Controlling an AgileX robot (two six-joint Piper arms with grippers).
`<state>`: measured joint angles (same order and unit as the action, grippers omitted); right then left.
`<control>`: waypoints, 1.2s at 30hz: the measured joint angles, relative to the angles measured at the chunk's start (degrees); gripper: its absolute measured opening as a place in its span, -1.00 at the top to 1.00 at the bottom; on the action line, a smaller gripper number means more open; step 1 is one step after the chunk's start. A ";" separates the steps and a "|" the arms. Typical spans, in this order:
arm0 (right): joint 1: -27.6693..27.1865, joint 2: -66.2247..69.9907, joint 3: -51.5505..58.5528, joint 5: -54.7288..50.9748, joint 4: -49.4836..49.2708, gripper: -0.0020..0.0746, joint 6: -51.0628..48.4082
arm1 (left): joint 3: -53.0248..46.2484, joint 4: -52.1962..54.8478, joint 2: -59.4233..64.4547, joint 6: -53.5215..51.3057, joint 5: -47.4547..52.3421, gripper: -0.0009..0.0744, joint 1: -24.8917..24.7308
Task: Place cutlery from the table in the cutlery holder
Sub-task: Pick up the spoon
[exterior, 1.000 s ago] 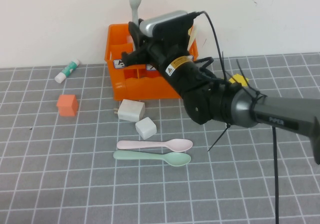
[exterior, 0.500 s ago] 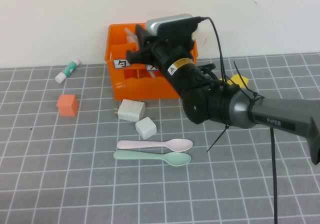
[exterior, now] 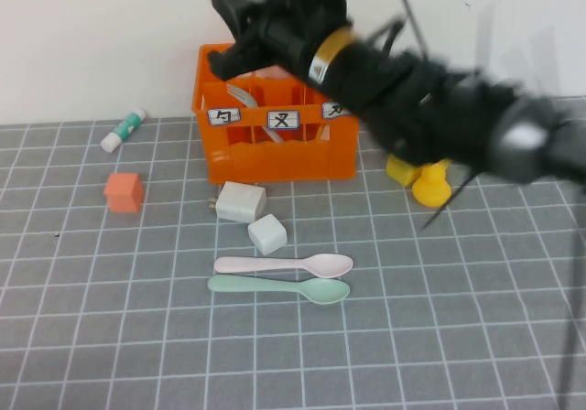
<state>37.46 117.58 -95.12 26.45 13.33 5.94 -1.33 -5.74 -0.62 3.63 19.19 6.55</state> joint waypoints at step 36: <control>0.66 -5.45 -3.50 -95.15 -24.78 0.95 -62.85 | 0.00 0.00 0.00 -0.15 0.00 0.98 0.00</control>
<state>38.12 112.12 -98.62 -68.70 -11.44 -56.91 -1.33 -5.74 -0.62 3.48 19.19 6.55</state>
